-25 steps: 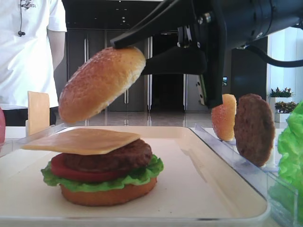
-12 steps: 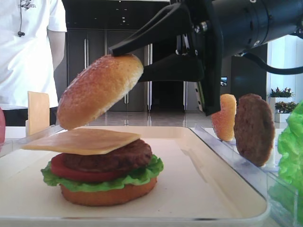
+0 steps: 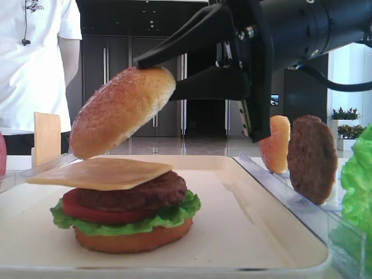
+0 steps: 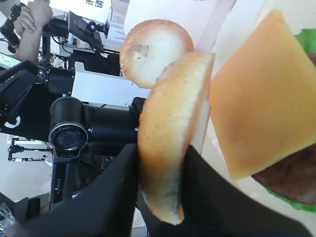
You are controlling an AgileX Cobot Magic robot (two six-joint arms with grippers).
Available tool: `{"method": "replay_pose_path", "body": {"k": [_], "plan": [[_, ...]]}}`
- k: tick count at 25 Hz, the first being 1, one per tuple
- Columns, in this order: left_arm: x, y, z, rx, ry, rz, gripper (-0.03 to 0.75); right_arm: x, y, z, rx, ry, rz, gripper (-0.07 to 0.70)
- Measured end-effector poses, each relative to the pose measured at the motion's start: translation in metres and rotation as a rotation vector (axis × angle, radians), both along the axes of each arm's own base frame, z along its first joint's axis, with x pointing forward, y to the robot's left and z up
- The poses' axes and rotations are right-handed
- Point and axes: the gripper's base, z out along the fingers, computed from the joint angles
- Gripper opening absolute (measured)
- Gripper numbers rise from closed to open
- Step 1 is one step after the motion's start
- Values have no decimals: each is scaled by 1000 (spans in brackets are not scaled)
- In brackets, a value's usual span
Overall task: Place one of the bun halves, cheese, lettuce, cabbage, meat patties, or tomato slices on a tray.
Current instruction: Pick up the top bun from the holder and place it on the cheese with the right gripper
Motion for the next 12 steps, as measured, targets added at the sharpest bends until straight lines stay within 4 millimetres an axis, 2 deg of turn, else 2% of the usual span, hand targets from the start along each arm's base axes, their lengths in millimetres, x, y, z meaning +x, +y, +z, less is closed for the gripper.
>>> {"method": "replay_pose_path", "body": {"k": [12], "plan": [[0,0,0,0,0,0,219,0,0,0,1,18,-10,218]]}}
